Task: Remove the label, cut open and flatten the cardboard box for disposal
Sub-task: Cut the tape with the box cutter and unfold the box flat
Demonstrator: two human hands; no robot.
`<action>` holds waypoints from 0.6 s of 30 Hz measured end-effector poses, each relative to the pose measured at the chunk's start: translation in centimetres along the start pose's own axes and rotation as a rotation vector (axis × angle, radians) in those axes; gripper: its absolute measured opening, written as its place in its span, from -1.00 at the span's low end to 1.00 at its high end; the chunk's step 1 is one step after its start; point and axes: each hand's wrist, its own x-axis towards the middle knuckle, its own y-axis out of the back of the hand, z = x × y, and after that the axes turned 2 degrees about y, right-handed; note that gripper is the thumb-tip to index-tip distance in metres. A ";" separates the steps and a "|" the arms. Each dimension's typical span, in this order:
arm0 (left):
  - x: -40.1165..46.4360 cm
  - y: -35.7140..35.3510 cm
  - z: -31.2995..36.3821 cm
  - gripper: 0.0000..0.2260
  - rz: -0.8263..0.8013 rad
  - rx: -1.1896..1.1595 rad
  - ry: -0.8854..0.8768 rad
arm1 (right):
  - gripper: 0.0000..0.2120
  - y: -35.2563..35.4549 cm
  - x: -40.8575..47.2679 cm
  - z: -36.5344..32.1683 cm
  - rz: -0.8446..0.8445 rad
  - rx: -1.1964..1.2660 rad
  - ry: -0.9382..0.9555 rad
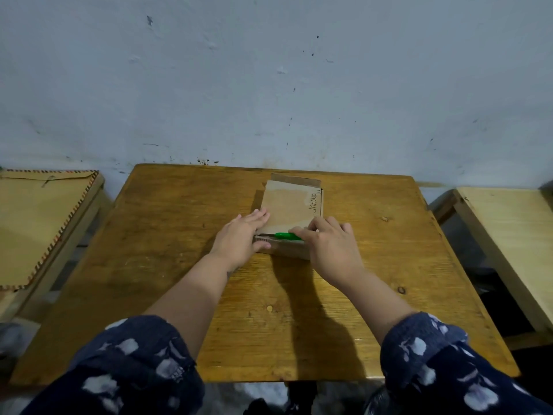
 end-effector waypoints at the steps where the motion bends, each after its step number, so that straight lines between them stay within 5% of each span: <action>1: 0.0 0.0 0.1 -0.33 -0.003 0.002 0.003 | -0.59 0.1 0.0 0.0 -0.010 -0.004 -0.004; 18: -0.4 0.1 0.9 -0.36 -0.002 0.111 -0.067 | -0.47 2.0 -2.7 3.5 -0.051 -0.177 -0.006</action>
